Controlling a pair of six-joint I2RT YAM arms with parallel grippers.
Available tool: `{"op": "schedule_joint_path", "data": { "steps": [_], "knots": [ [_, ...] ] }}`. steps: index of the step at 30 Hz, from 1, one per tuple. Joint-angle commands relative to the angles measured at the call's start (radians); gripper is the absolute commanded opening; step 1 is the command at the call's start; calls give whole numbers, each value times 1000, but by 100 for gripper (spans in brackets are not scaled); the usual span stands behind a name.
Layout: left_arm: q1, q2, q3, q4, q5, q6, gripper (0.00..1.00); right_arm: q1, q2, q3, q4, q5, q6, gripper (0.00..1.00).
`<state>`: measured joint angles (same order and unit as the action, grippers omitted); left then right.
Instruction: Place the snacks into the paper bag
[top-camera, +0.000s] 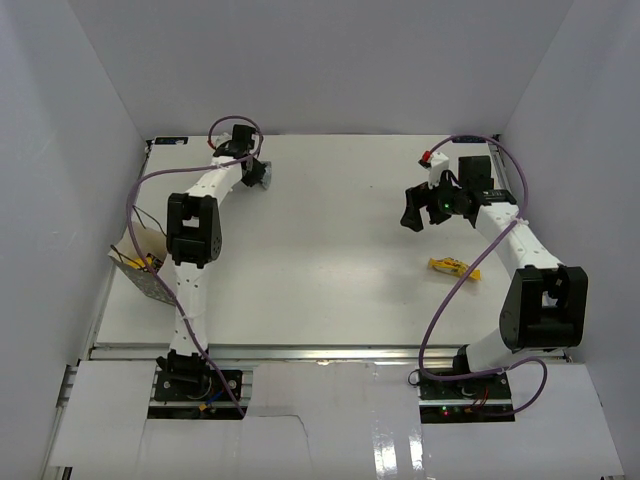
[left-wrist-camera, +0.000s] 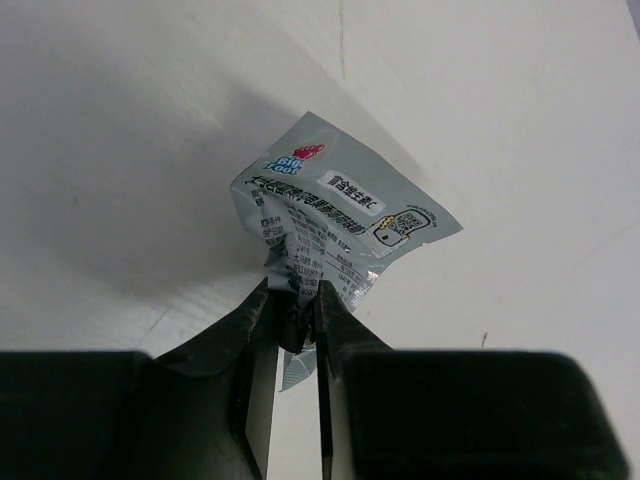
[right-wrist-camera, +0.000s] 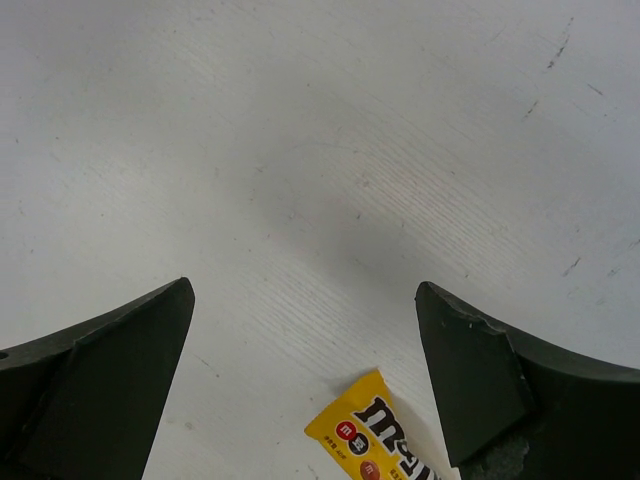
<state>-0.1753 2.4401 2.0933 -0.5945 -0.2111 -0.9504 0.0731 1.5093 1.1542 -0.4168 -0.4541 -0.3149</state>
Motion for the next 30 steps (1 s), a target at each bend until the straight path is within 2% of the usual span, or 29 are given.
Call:
{"op": "schedule_joint_path", "data": {
  "steps": [1,3,5,6,7,9,10,13,14,16,17,20,25,30],
  "knots": [
    [0,-229,-61,51,102,117,17,-2,-43,-17,-8,-64,-16,97],
    [-1,-321,-116,76,160,159,16,-2,-43,-17,-28,-113,-61,97],
    [-1,-493,-241,99,264,211,11,-2,-52,-24,-39,-129,-82,96],
    [-3,-554,-331,96,280,235,9,-2,-55,-30,-39,-130,-96,96],
    [0,-682,-375,87,288,239,4,-2,-60,-33,-37,-127,-101,96],
    [3,-813,-452,20,263,234,3,-2,-61,-39,-33,-118,-113,96],
    [5,-945,-519,-8,247,223,3,-2,-64,-45,-33,-113,-115,96],
    [14,-1131,-622,-141,126,153,3,-2,-61,-54,-22,-109,-115,96],
    [16,-1244,-640,-215,48,139,2,-2,-60,-57,-14,-115,-112,96],
    [19,-1328,-651,-308,-48,102,0,-2,-57,-57,-10,-121,-104,96],
    [20,-1384,-645,-403,-144,75,0,-1,-54,-59,1,-127,-102,96],
    [22,-1441,-621,-552,-304,23,0,-2,-49,-54,7,-129,-98,95],
    [22,-1440,-520,-726,-427,-37,0,-2,-54,-48,9,-118,-113,96],
    [22,-1472,-504,-795,-528,-71,0,-2,-75,-82,29,-110,-118,95]
  ]
}}
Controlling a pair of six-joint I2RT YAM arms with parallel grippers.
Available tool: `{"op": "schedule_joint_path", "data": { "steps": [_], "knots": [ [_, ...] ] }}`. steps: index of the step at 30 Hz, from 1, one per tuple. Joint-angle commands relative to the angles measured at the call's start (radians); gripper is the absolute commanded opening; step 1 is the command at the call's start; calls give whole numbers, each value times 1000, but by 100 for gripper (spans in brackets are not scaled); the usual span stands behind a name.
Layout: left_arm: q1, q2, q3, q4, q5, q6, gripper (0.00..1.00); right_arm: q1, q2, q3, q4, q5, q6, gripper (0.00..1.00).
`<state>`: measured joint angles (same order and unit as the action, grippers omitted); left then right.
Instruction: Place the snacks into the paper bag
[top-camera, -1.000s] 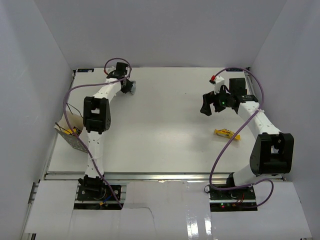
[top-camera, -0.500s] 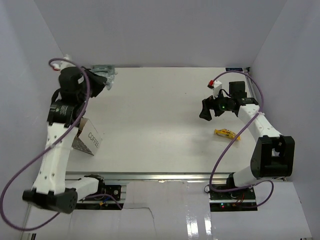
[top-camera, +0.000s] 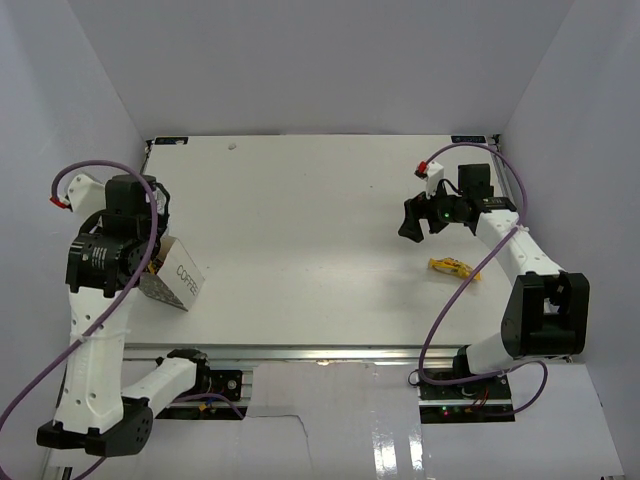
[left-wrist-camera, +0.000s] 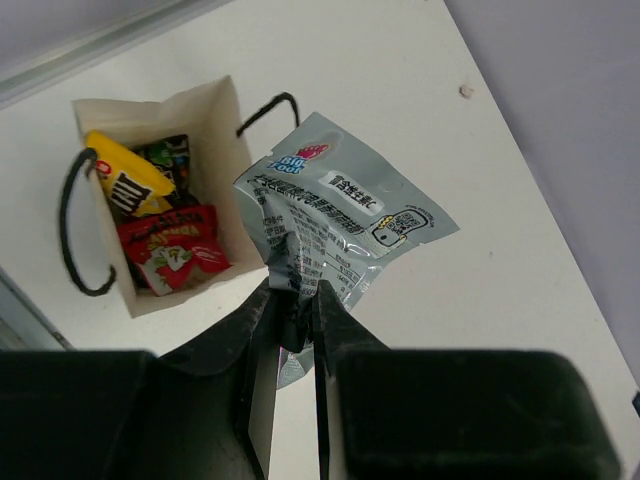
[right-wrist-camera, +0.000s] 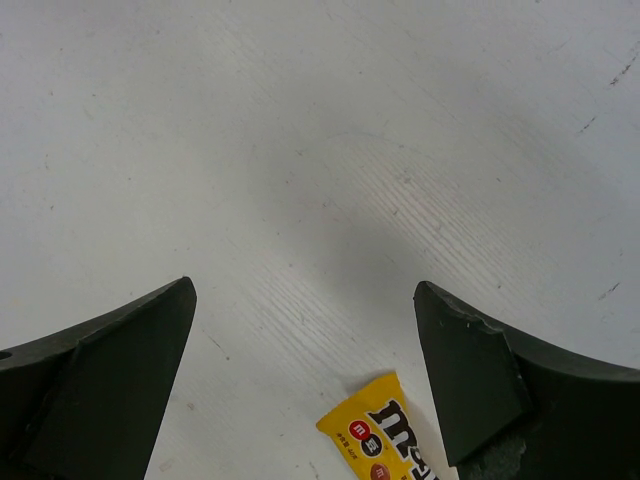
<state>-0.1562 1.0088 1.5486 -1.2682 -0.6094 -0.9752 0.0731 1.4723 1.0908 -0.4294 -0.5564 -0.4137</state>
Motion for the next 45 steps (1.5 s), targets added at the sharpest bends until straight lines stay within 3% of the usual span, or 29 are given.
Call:
{"op": "schedule_joint_path", "data": {
  "steps": [1,9,16,24,39,45],
  "knots": [
    [3,-45,41,-134,-141,-52,0,-2,-41,-25,43,-10,-19,96],
    [3,-99,65,-134,-216,-69,0,-3,-53,-62,57,-5,-22,96],
    [3,-73,-42,-65,-323,-13,0,-4,-59,-62,58,-4,-17,96],
    [4,4,-149,122,-316,101,0,-24,-92,-83,58,1,-8,96],
    [24,-27,-288,79,-262,4,8,-55,-76,-75,55,-13,-11,96],
    [26,-70,-320,75,-233,-31,20,-55,-73,-75,55,-20,-11,96]
  ]
}}
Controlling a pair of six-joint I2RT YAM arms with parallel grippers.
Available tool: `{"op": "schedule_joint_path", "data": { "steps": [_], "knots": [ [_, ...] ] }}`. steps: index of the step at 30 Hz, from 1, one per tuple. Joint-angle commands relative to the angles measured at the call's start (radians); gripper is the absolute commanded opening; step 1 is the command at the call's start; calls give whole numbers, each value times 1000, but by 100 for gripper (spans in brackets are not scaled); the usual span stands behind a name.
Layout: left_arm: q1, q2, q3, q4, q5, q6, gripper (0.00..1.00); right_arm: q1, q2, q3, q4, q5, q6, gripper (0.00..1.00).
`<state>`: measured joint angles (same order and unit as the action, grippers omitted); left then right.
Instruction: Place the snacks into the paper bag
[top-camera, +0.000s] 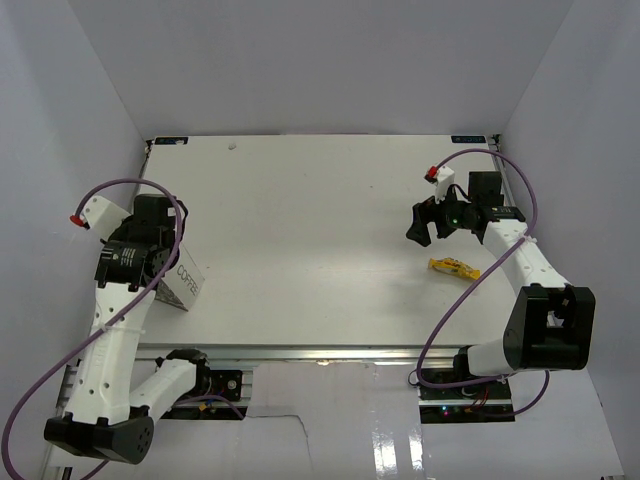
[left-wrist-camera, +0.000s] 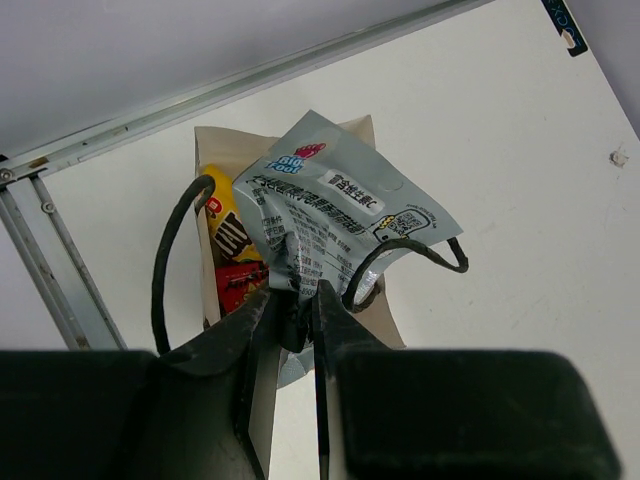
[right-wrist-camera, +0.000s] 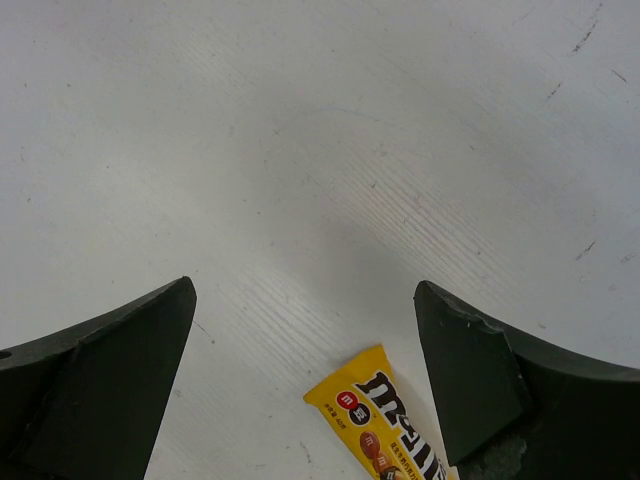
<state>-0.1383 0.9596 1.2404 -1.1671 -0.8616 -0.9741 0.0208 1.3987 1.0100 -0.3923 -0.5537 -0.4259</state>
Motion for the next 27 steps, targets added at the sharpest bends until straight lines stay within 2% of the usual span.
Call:
{"op": "schedule_joint_path", "data": {
  "steps": [1,4,5,7,22,24,25,27],
  "knots": [
    [6,-19,-13,-26,24,-38,22,-4,0,6,18,-23,1,96],
    [6,-16,-16,-26,32,-46,34,-2,0,6,17,-20,1,96],
    [6,-16,-16,-26,32,-46,42,-2,-1,4,17,-18,1,96],
    [8,-18,-15,-26,30,-46,47,-4,-3,2,17,-18,3,96],
    [6,-35,27,-31,58,-49,63,-2,-3,9,0,-44,-4,96],
    [6,-36,48,4,99,15,74,-2,-1,16,-23,-69,-55,96],
    [8,-57,47,109,189,79,88,-2,0,24,-43,-86,-94,96],
    [6,-105,6,267,347,248,98,-4,9,42,-135,-89,-222,97]
  ]
}}
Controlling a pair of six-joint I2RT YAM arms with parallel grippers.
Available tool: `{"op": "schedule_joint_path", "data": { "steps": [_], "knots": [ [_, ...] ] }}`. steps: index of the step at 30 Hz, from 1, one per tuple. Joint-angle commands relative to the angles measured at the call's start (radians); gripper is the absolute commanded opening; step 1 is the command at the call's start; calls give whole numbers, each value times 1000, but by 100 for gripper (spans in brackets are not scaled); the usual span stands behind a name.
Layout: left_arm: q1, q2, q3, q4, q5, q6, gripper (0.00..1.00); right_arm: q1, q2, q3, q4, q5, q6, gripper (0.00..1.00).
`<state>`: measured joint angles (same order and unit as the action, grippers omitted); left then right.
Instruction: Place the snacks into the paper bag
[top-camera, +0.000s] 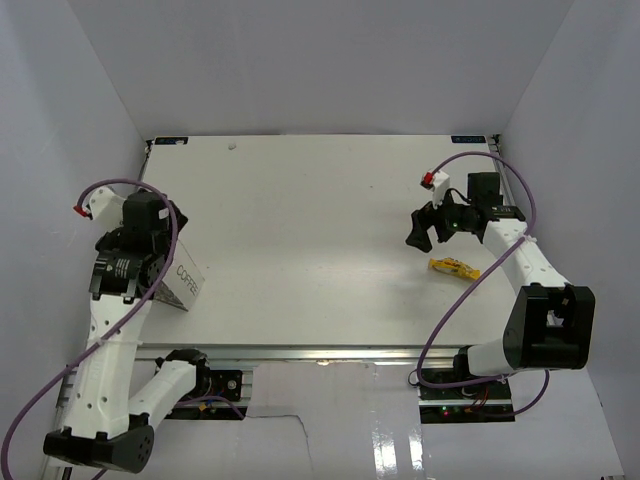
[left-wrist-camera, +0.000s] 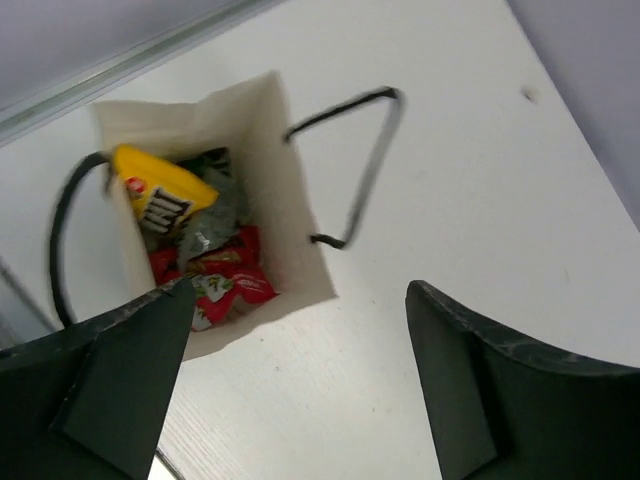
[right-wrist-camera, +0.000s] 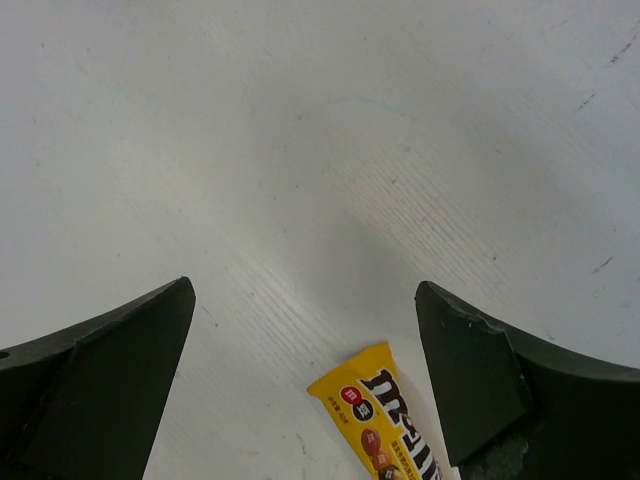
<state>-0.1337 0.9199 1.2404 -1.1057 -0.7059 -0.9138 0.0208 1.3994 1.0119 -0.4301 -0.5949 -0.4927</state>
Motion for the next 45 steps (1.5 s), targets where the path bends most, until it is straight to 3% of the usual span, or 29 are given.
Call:
{"op": "schedule_joint_path", "data": {
  "steps": [1,4,8,18,26,36,41,45],
  "knots": [
    [3,-126,-16,359,364,322,98,-4,15,60,-131,-16,-206,98],
    [2,-211,-102,588,622,447,98,-4,46,105,-315,88,-441,97],
    [2,-236,-108,653,767,501,98,-2,38,56,-378,274,-679,97],
    [2,-220,-59,658,816,532,98,-4,131,33,-417,444,-819,87],
    [2,-234,-45,675,819,518,98,-2,205,-24,-291,474,-820,76],
    [2,-220,42,740,868,503,98,5,196,-16,-328,357,-765,35],
    [3,-197,100,768,893,498,98,34,153,20,-433,135,-736,25],
    [2,-168,152,794,922,489,98,145,99,65,-486,-44,-698,20]
  ]
}}
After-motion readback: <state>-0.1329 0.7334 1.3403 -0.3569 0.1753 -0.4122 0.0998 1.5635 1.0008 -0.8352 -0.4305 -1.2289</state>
